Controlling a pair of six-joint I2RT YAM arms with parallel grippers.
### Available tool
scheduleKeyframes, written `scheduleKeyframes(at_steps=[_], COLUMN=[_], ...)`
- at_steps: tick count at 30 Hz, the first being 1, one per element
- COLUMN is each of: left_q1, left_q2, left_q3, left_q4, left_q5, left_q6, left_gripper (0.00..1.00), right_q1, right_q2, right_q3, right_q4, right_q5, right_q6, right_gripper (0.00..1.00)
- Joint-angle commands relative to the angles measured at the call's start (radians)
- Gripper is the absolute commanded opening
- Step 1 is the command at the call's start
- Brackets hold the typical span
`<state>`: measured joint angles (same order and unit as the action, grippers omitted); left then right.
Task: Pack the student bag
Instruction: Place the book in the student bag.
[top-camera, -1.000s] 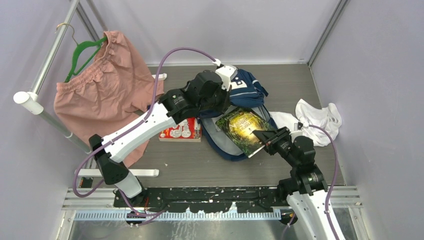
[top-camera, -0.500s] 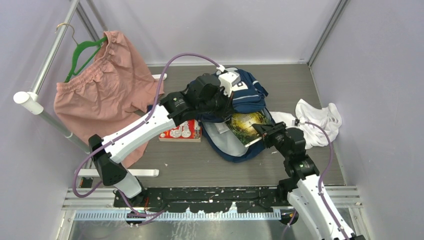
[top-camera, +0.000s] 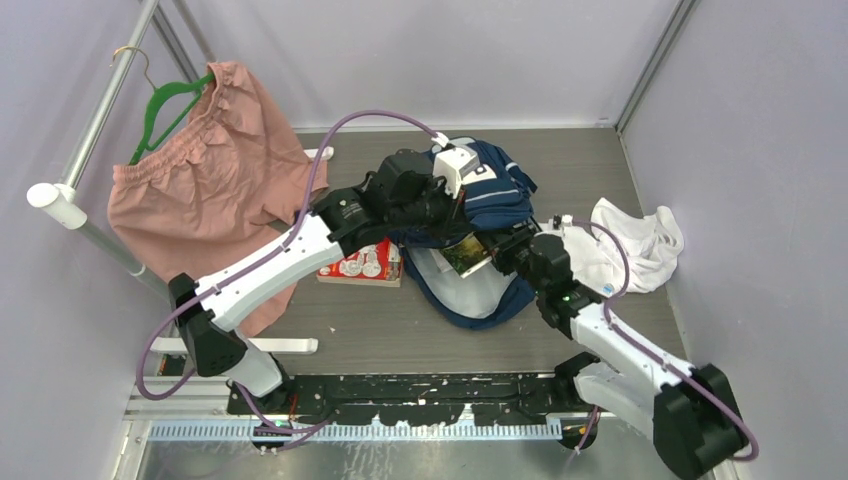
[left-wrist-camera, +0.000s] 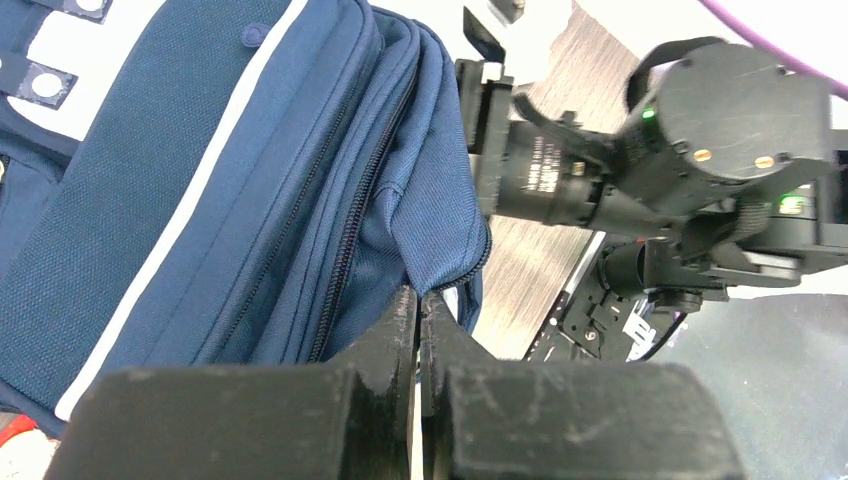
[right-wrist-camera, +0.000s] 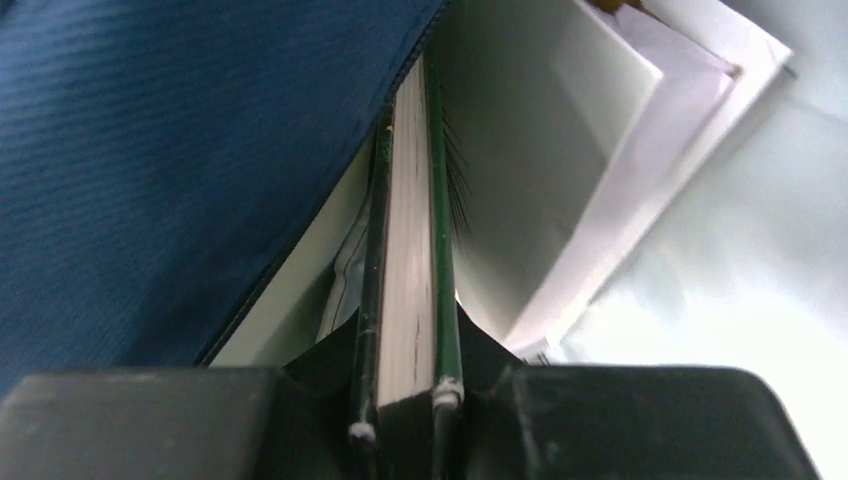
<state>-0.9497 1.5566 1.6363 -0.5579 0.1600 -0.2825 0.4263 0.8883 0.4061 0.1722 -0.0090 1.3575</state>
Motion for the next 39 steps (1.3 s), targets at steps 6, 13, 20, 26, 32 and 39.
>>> scheduleKeyframes(at_steps=[6,13,20,26,32,39], left_q1=[-0.004,-0.004,-0.004,0.002,0.008,0.015], left_q2=[-0.116,-0.139,-0.126,-0.095,-0.085,-0.060], left_q3=[-0.009,-0.038,-0.076,-0.094,-0.096,-0.096], left_q4=[0.223,0.237,0.281,0.313,0.336,0.371], left_q5=[0.049,-0.060,-0.099,-0.093,-0.077,-0.066], left_q6=[-0.054,-0.058,-0.060,-0.089,-0.104,-0.141], left_gripper=[0.00,0.00,0.00,0.00,0.00,0.00], right_q1=[0.053,0.073,0.078,0.078,0.078,0.077], right_q2=[0.287,0.318,0.072,-0.072,-0.096,0.122], right_q3=[0.114,0.144,0.105,0.148,0.160,0.353], right_q4=[0.382,0.321,0.072,-0.214,-0.307,-0.281], right_q5=[0.341,0.251,0.271,0.260,0.212,0.231], right_q6=[-0.034,-0.042,-0.149,-0.225,-0.262,-0.276], right_gripper=[0.01,0.81,1.00,1.00,1.00,0.98])
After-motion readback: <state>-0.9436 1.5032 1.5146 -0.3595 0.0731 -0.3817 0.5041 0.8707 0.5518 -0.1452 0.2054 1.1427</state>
